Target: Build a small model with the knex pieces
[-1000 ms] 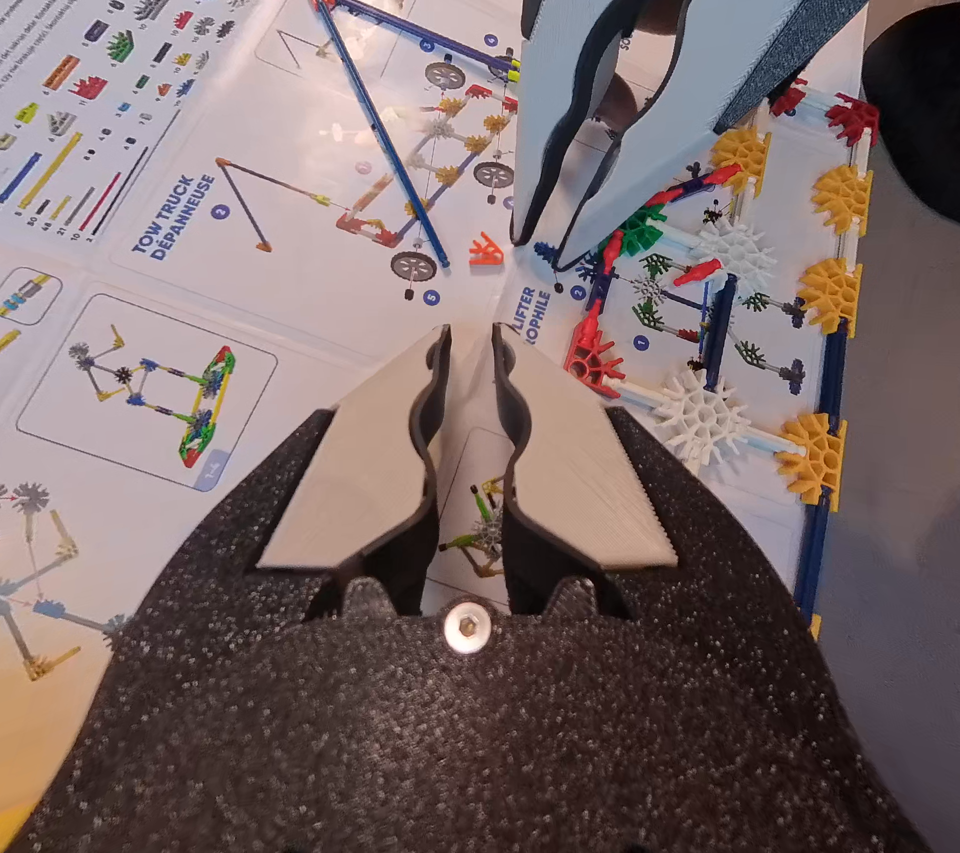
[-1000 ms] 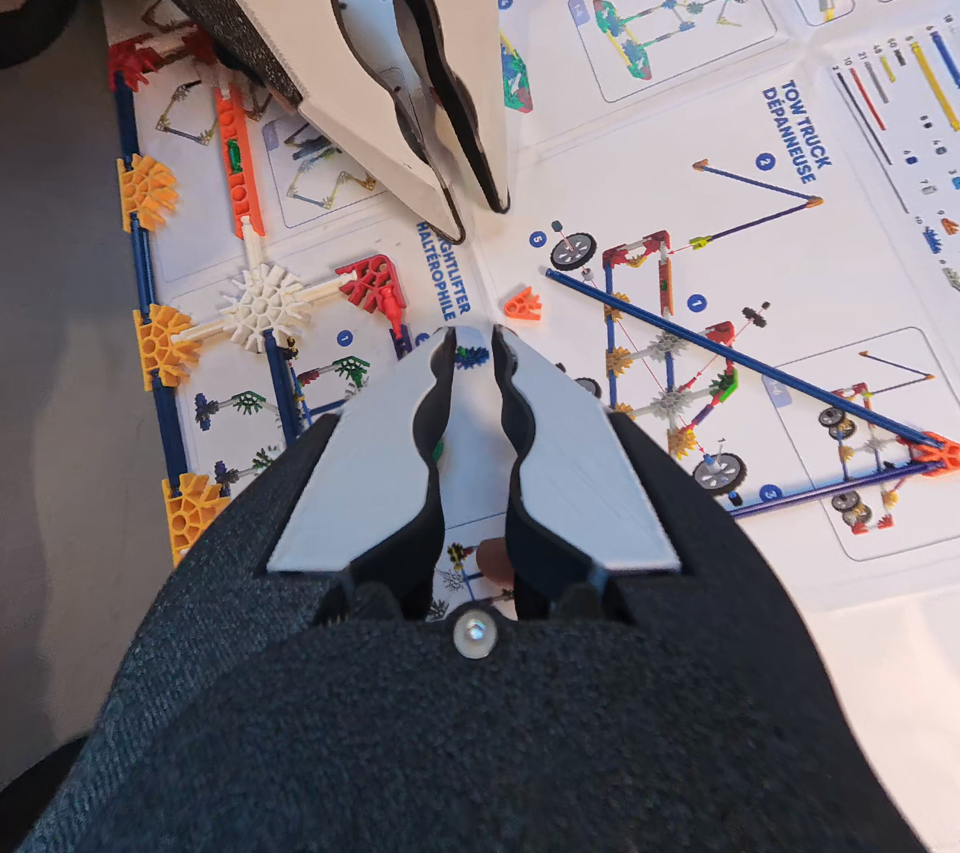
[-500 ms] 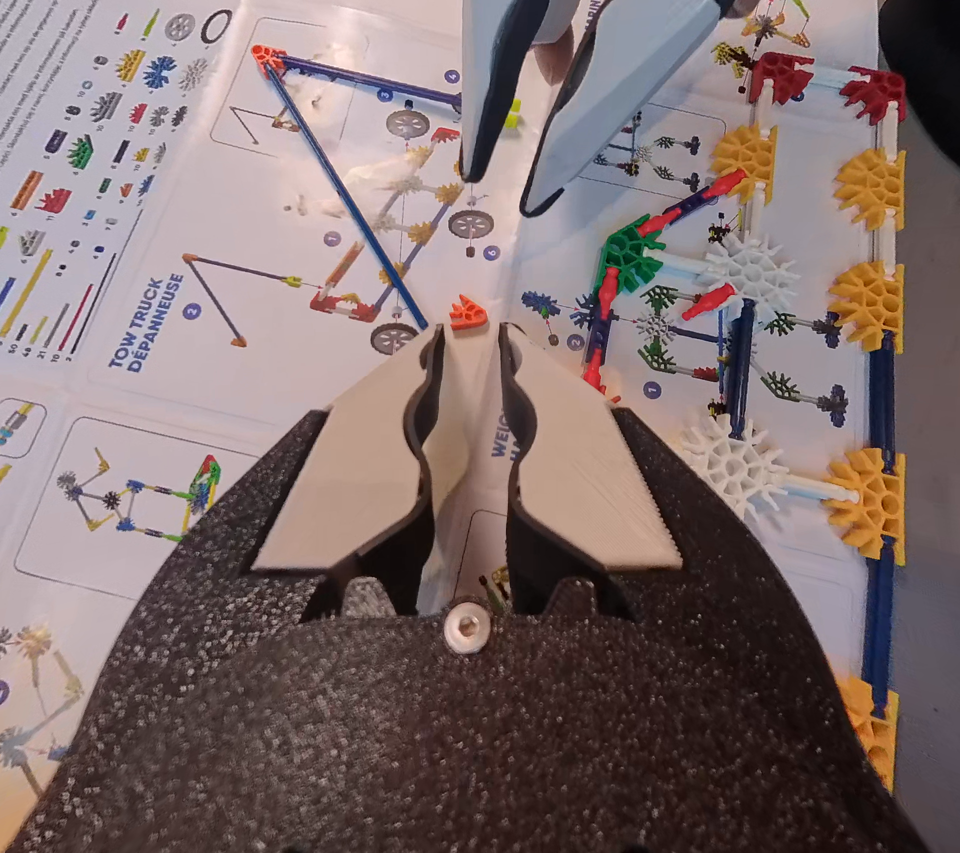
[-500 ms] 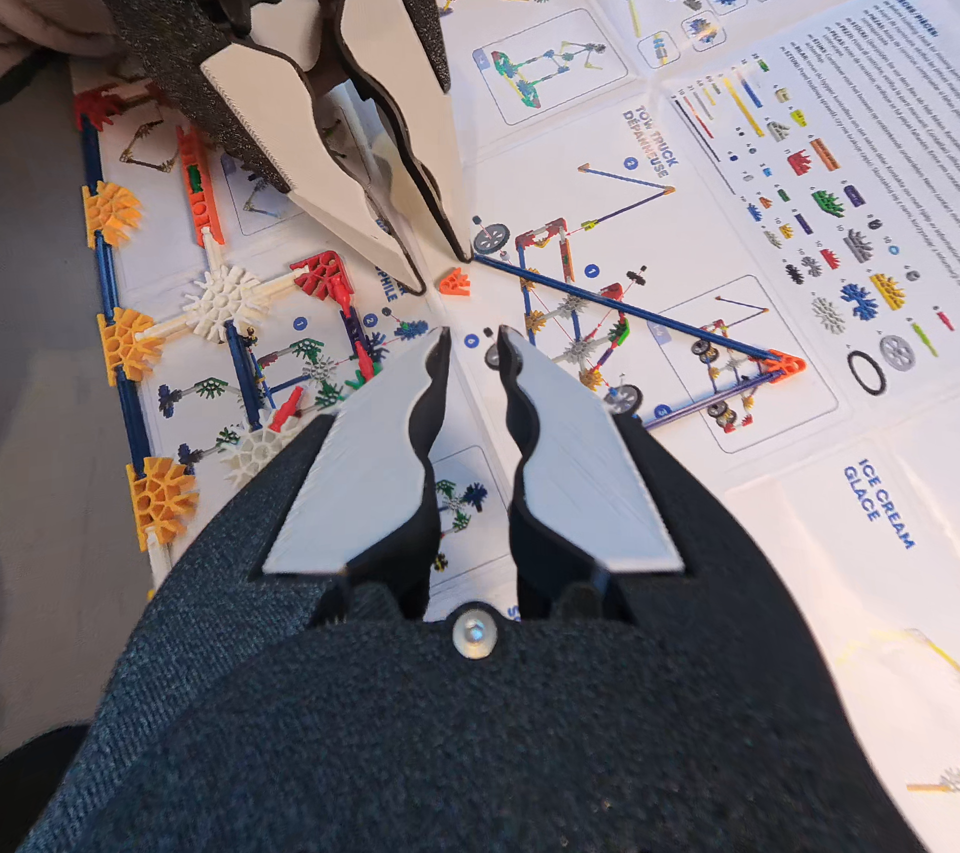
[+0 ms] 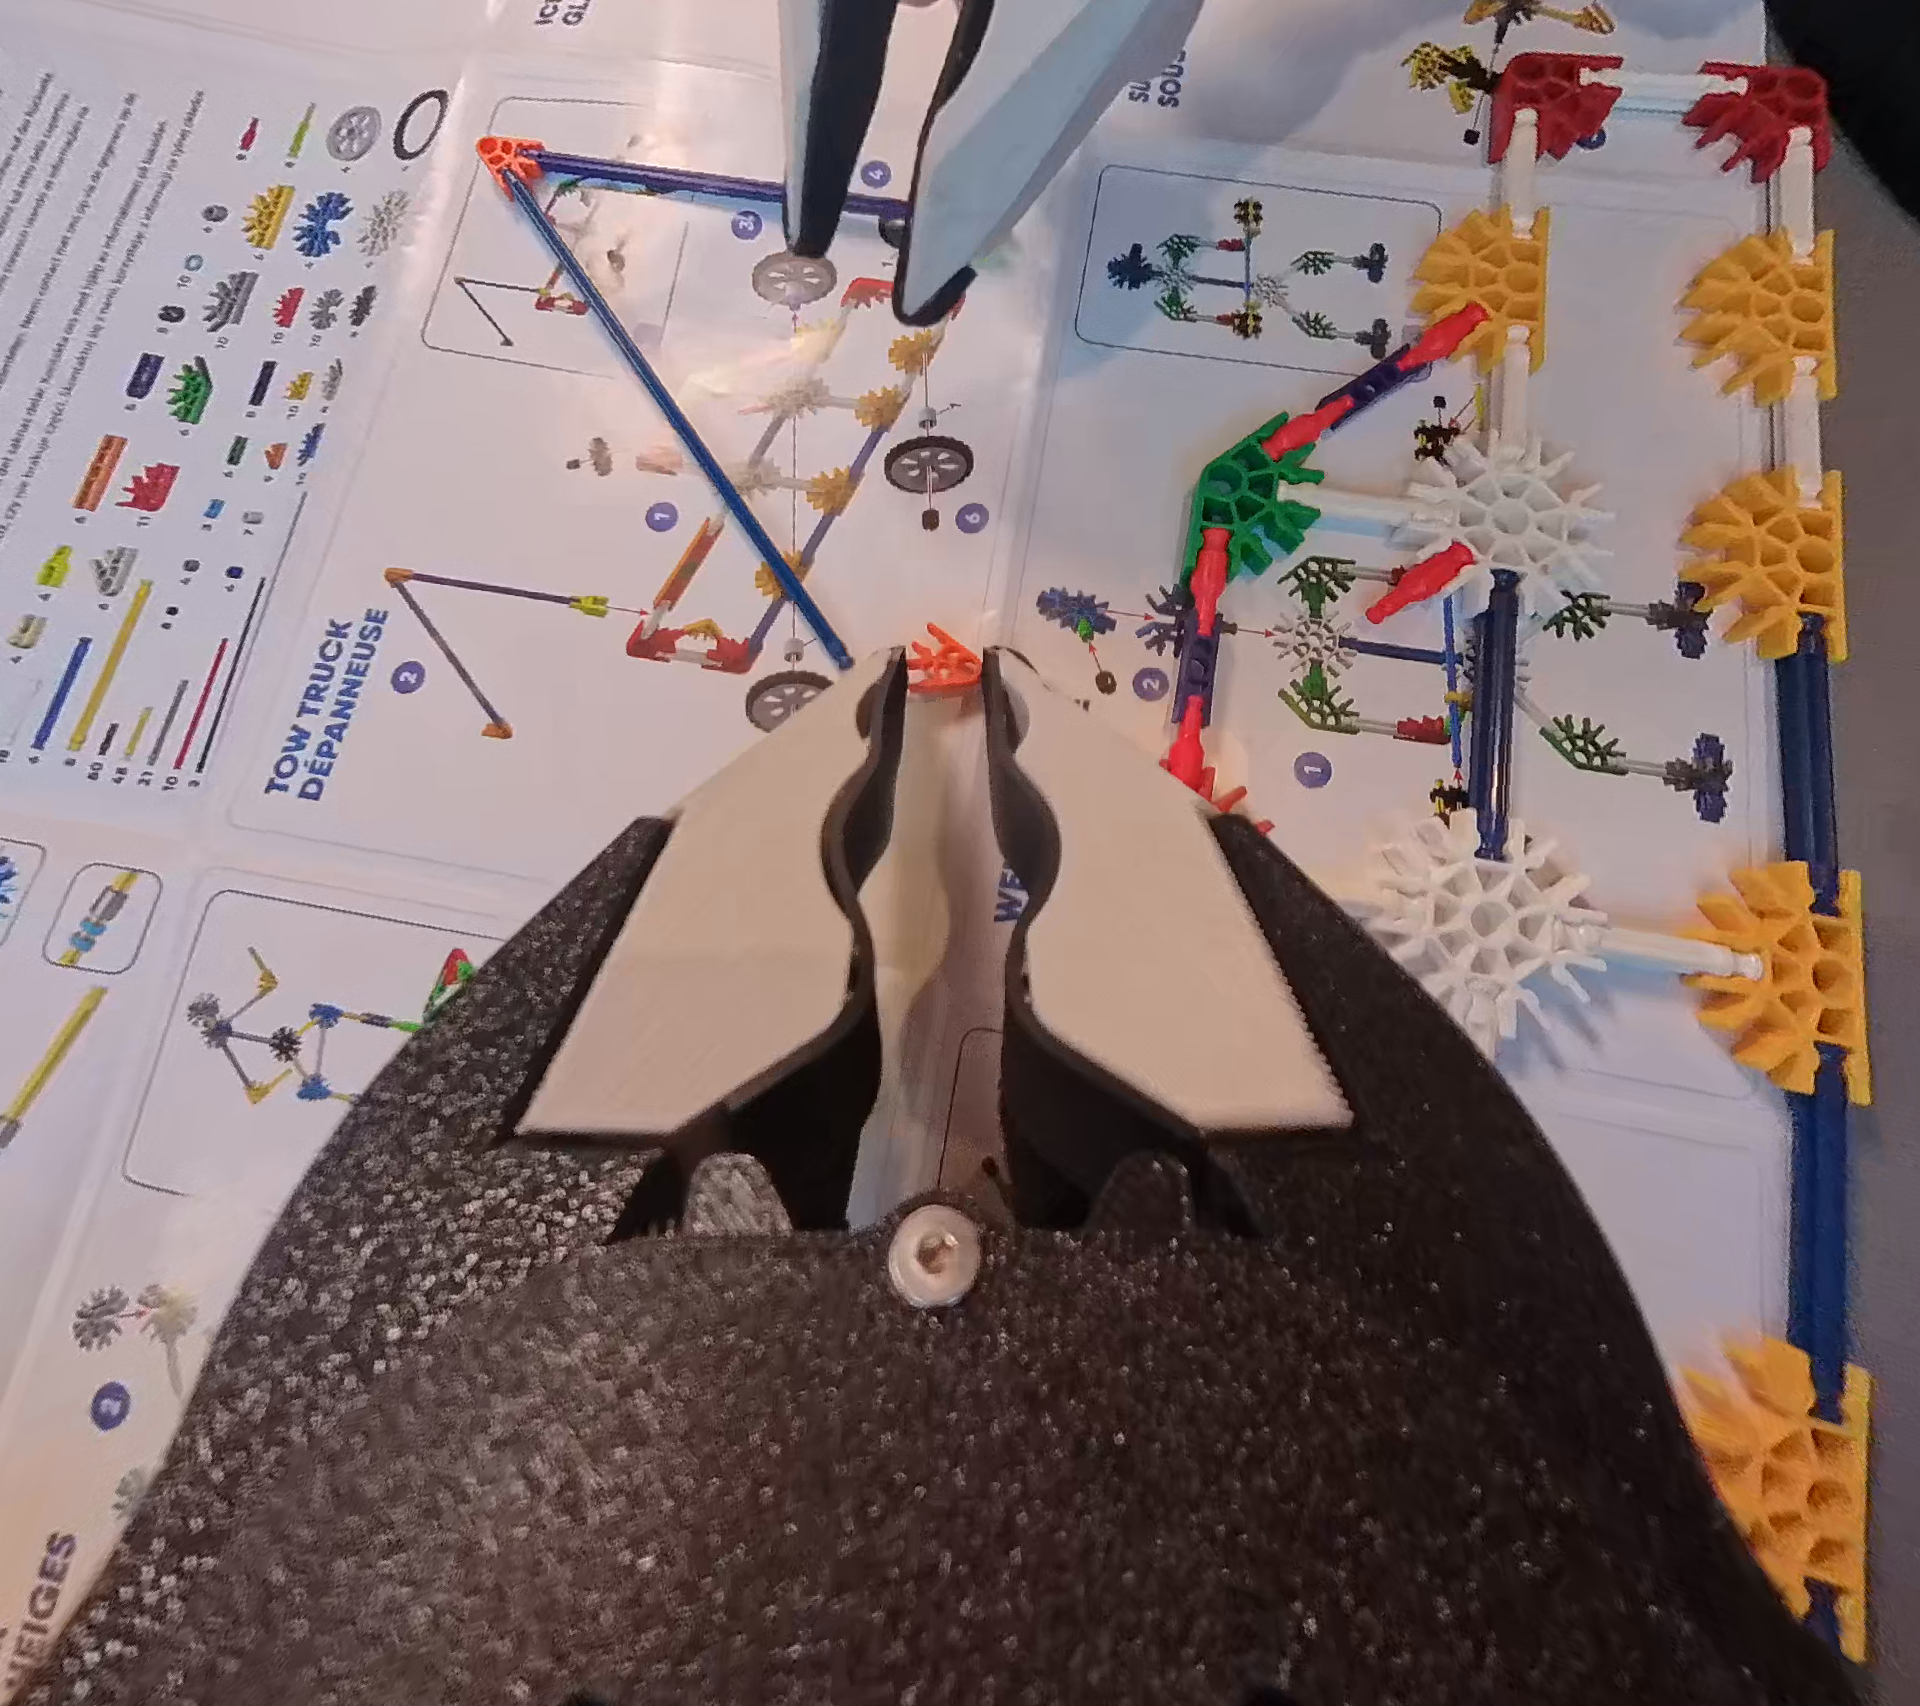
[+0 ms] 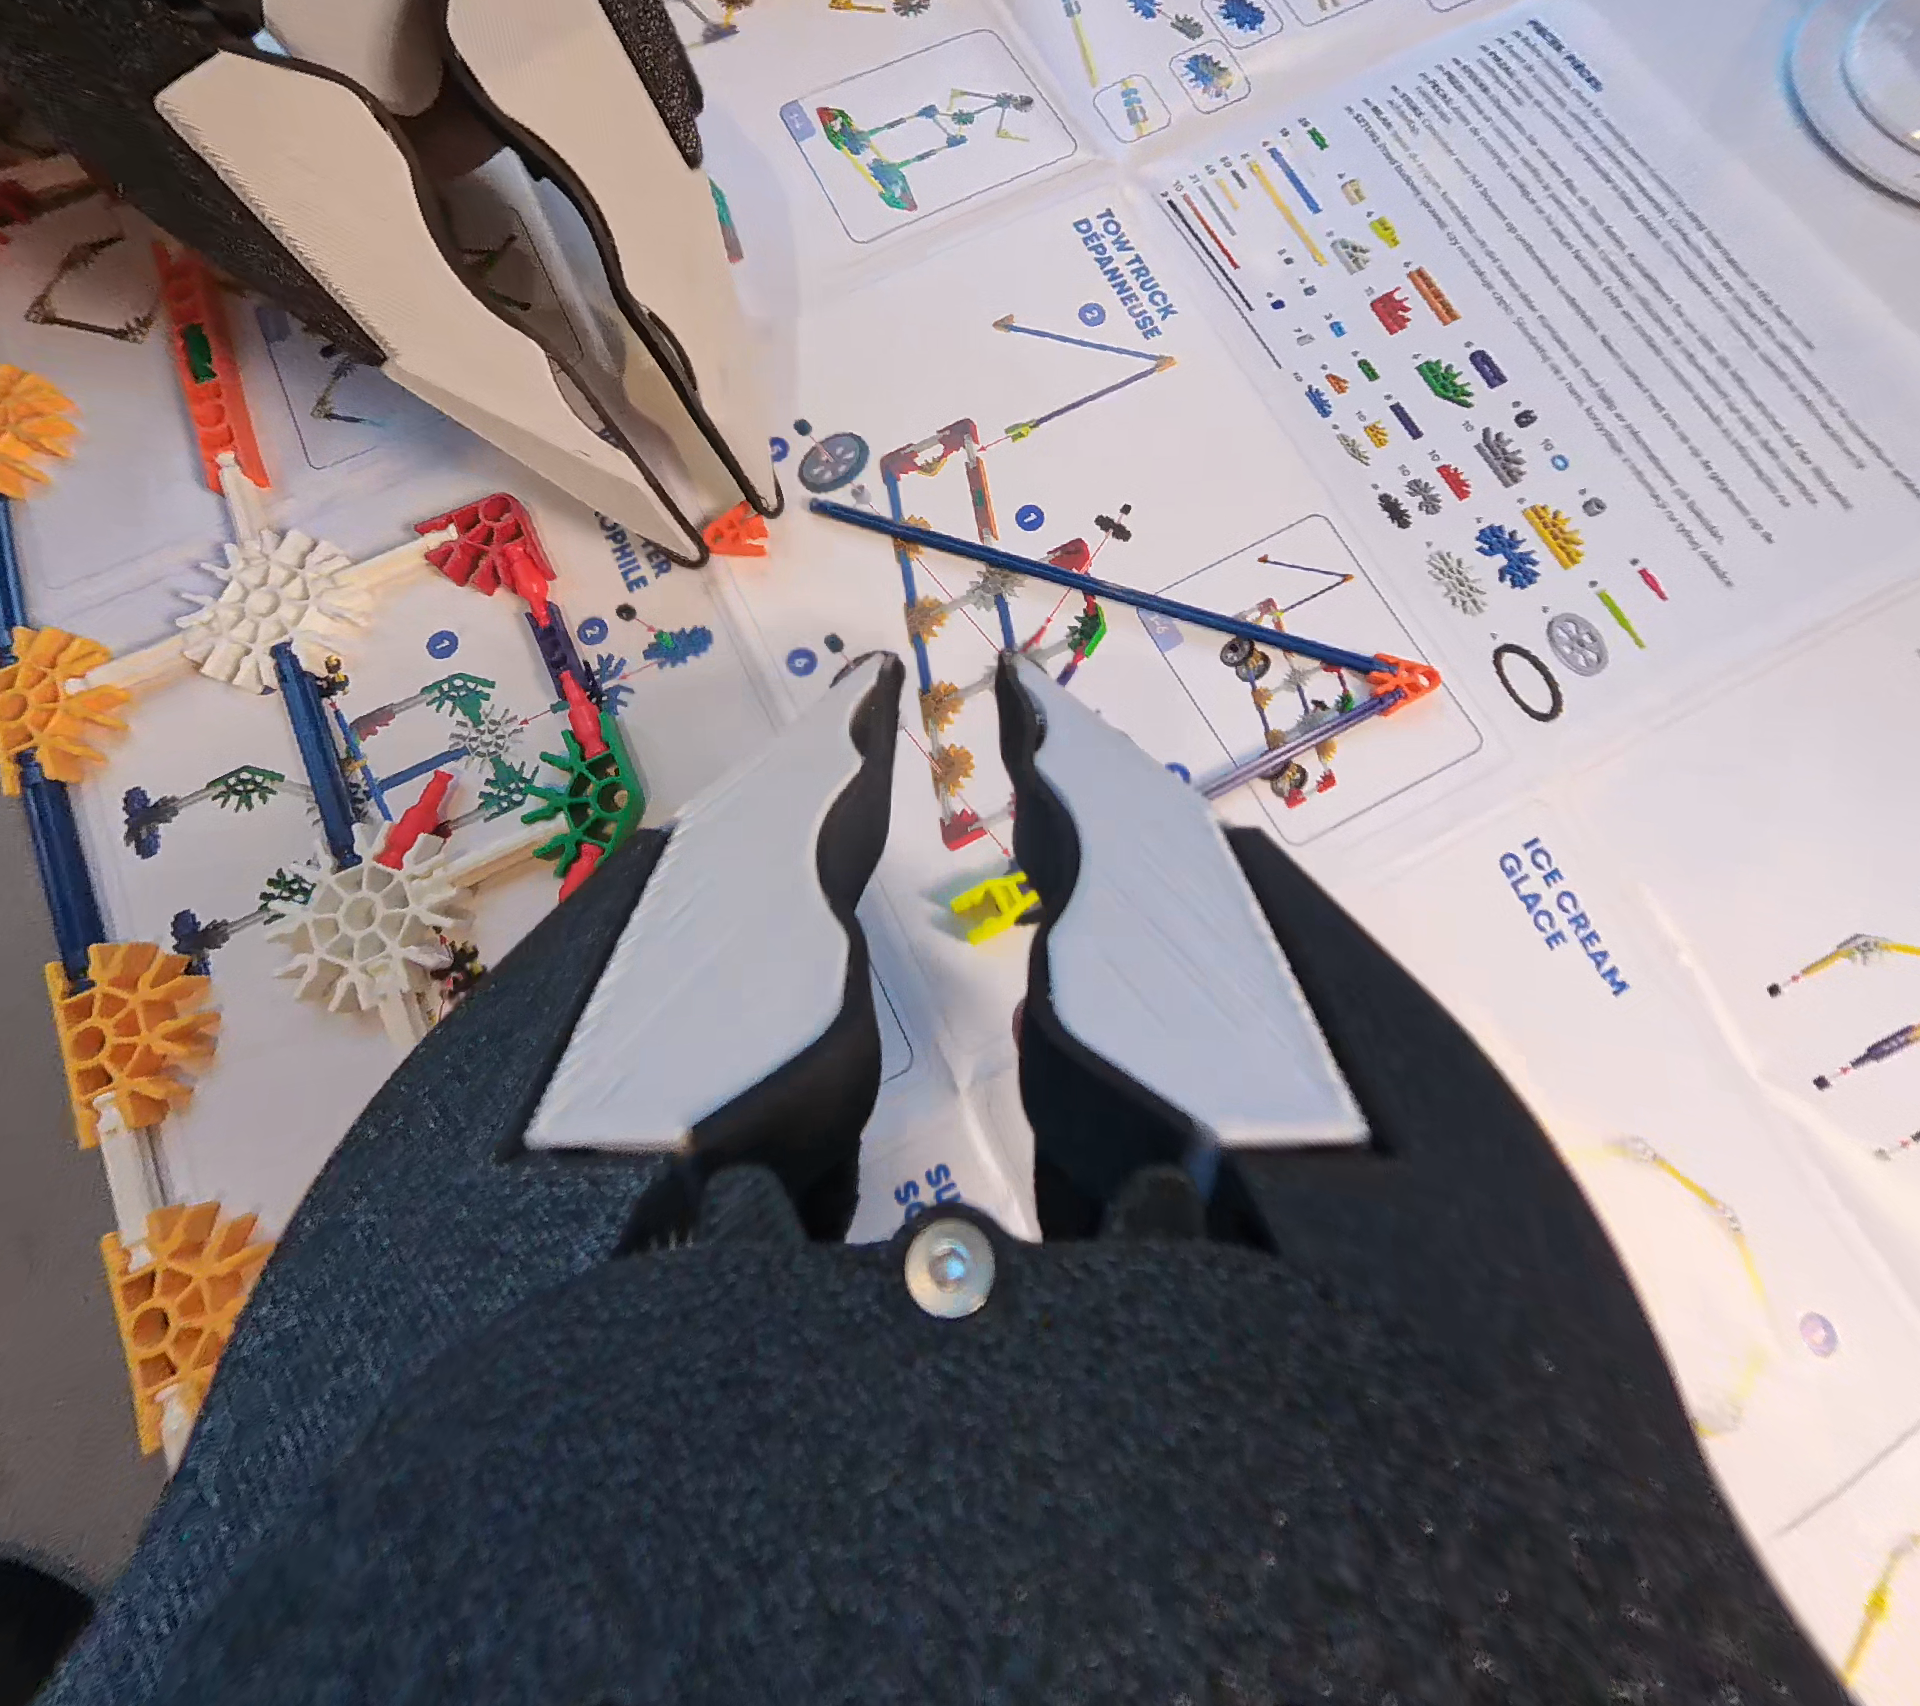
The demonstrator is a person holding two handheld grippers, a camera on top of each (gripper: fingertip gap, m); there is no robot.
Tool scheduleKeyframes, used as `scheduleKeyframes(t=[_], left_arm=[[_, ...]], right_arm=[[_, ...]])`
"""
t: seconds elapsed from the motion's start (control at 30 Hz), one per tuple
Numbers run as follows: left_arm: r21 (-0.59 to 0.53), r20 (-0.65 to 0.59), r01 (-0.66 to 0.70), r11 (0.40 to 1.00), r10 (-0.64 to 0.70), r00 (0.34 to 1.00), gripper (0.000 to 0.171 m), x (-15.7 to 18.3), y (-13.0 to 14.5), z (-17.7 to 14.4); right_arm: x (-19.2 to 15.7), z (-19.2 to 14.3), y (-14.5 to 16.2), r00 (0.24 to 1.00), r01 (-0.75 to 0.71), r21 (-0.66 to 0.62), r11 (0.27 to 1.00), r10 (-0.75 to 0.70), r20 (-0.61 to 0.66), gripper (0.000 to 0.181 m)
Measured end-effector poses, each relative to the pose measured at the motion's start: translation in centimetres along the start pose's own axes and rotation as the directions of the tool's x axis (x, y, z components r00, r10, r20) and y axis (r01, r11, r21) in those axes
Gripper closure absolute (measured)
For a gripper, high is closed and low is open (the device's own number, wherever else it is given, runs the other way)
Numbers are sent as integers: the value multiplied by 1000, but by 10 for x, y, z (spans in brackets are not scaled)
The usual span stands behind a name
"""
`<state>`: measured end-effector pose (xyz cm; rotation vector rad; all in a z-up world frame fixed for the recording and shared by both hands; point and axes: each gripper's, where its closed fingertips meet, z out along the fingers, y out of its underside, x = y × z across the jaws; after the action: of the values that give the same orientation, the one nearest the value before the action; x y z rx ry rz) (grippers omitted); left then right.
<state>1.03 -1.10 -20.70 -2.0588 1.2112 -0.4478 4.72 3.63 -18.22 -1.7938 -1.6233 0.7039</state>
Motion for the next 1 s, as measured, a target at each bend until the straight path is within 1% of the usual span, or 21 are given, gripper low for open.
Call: scheduleKeyframes(t=[0.13,0.23,0.3,0.37,0.47,0.53,0.73,1.0], left_arm=[[-6,19,-44,999,44,999,159,-9,5,-10],[-8,17,-55,998,55,998,160,-16,9,-13],[-2,14,-57,998,57,998,160,-18,10,-12],[1,10,-58,998,58,998,160,-18,11,-11],[-3,3,-73,997,73,997,160,-16,12,-9],[3,-14,-75,997,75,997,160,-13,11,-8],[19,-75,-88,996,90,993,160,-2,7,-6],[21,-136,-135,991,137,981,160,4,7,-6]], right_arm=[[-8,19,-11,994,102,-10,995,-102,39,166],[-7,36,-20,994,92,-25,995,-90,69,173],[-1,43,-22,995,85,-48,995,-82,57,174],[4,47,-19,995,93,-93,991,-89,44,176],[4,51,-11,995,95,-138,986,-90,44,178],[1,51,-11,994,99,-136,986,-92,52,181],[-10,48,-8,989,118,-140,983,-104,104,181],[-15,45,-8,985,135,-126,983,-119,126,178]])
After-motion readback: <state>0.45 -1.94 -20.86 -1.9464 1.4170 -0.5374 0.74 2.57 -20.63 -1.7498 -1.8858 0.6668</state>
